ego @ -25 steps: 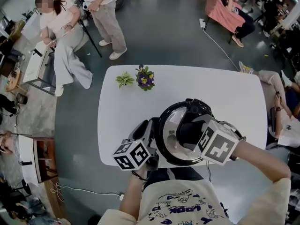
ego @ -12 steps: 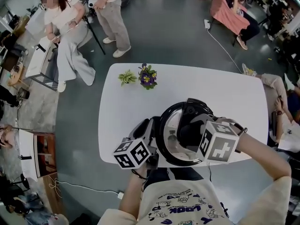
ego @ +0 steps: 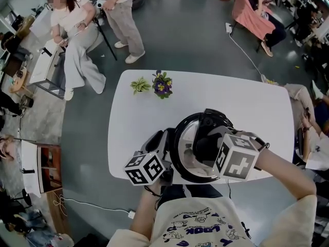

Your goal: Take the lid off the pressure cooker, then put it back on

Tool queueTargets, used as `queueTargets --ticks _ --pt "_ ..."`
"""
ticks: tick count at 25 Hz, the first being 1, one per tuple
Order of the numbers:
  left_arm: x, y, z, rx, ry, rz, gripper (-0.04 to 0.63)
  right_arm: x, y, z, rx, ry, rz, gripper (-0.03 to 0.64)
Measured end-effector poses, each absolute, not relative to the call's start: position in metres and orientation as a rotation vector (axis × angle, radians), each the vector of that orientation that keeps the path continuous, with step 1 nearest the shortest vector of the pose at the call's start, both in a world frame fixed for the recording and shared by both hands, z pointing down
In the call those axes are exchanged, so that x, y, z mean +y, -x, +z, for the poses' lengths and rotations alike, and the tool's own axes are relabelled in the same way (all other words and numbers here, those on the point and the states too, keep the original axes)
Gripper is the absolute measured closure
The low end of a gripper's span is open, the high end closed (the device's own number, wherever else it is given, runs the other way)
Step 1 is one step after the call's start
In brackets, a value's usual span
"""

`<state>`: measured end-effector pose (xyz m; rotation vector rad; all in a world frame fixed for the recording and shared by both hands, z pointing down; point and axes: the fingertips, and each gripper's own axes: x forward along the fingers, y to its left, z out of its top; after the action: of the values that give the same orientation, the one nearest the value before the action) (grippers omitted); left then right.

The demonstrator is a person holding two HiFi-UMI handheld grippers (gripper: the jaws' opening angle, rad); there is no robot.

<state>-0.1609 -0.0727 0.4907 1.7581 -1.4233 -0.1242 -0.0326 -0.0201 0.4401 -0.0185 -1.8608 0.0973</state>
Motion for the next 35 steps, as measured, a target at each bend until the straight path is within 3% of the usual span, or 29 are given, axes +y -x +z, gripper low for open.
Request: queueTargets --ticks 18,22,35 --pt "-0.073 0.164 0.483 -1.478 -1.777 -0.077 0.488 -0.016 0.031 0.434 -1.998 0.003 0.121 0.302" --pt "-0.076 0.17 0.473 -1.507 -1.797 -0.083 0.477 -0.007 0.033 0.434 -2.027 0.038 0.166 0.218" --pt "-0.091 0.172 0.397 -1.609 -1.976 -0.126 0.467 -0.045 0.039 0.389 -2.236 -0.082 0.119 0.204"
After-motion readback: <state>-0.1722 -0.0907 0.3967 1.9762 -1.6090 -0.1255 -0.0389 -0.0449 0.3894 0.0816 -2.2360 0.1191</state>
